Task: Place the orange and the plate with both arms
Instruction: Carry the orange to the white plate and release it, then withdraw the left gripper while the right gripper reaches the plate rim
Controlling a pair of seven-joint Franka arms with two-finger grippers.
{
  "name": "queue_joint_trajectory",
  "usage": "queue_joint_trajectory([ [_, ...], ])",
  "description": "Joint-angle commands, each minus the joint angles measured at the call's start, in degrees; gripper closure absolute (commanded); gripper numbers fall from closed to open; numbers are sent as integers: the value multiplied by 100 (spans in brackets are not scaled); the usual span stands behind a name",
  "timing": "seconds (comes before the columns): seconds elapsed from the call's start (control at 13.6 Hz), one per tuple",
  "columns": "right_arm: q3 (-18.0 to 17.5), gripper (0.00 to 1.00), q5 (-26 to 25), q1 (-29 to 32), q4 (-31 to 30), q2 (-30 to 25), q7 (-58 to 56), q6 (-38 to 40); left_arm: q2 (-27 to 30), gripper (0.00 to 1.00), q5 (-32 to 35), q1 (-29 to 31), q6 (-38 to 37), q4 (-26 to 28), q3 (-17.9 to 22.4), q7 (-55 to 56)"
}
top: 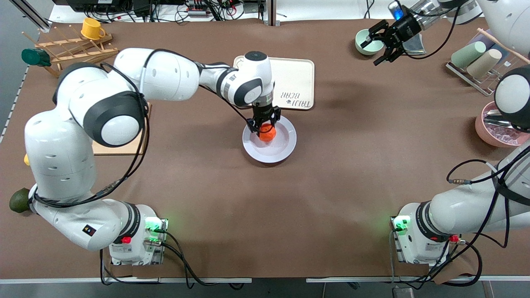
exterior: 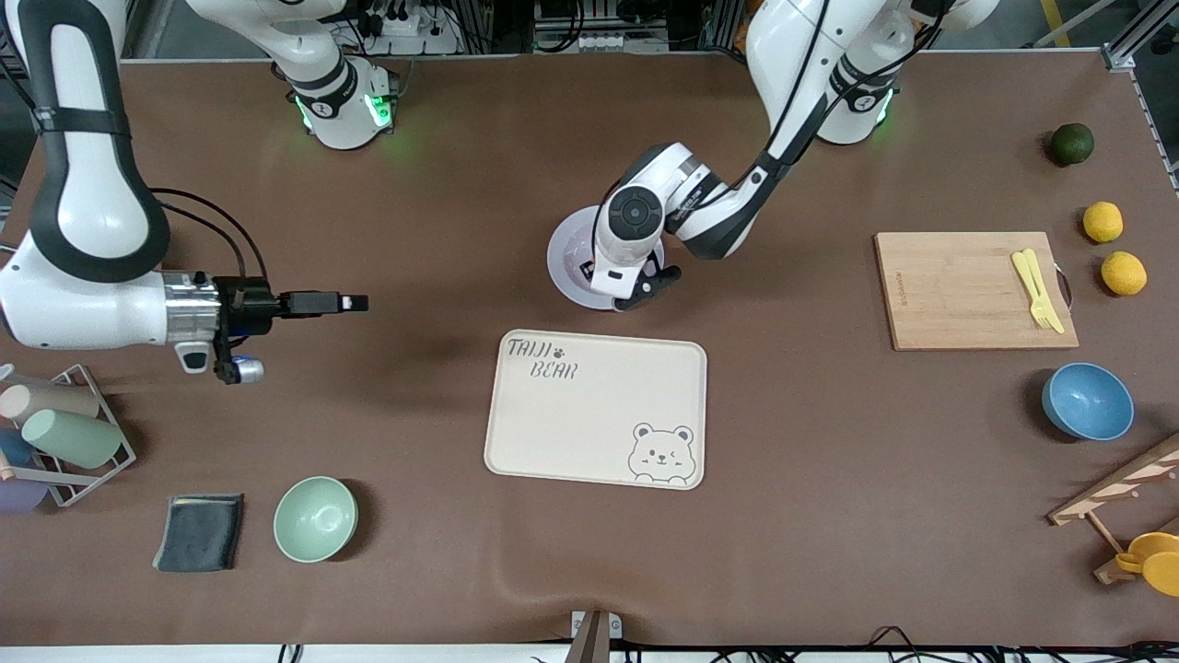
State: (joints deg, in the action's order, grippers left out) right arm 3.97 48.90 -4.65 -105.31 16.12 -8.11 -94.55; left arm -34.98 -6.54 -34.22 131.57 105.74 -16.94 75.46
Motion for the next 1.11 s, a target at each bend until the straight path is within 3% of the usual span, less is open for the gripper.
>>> queue_joint_trajectory([
  [0.0, 7, 0, 208, -185, -113, 136, -68, -98, -79, 68, -40, -103, 44, -124, 77, 162],
  [0.07, 7, 0, 252, -273, -121, 198, -121, -124, -70, 27, -32, -102, 44, -133, 86, 127],
  [0.15, 7, 0, 426, -308, -200, 233, -234, -168, -18, 0, 247, -128, 35, -133, 95, 153],
  [0.44, 7, 0, 1076, -317, -481, 505, -1070, -212, 744, 0, 601, 187, -401, -106, 104, 320],
  [0.66, 7, 0, 1139, -449, -692, 506, -1271, -493, 1579, 0, 619, 652, -912, -115, 112, 197],
  [0.74, -2, 0, 1201, -458, -902, 506, -1821, -824, 1826, 0, 741, 836, -1053, -124, 112, 118],
  [0.89, -2, 0, 2127, -720, -1350, 506, -2614, -1091, 2239, 0, 1311, 1284, -1395, -150, 95, -240],
  [1.03, -2, 0, 2378, -975, -1562, 489, -2836, -1563, 2635, 0, 1366, 1706, -1712, -168, 103, -985],
])
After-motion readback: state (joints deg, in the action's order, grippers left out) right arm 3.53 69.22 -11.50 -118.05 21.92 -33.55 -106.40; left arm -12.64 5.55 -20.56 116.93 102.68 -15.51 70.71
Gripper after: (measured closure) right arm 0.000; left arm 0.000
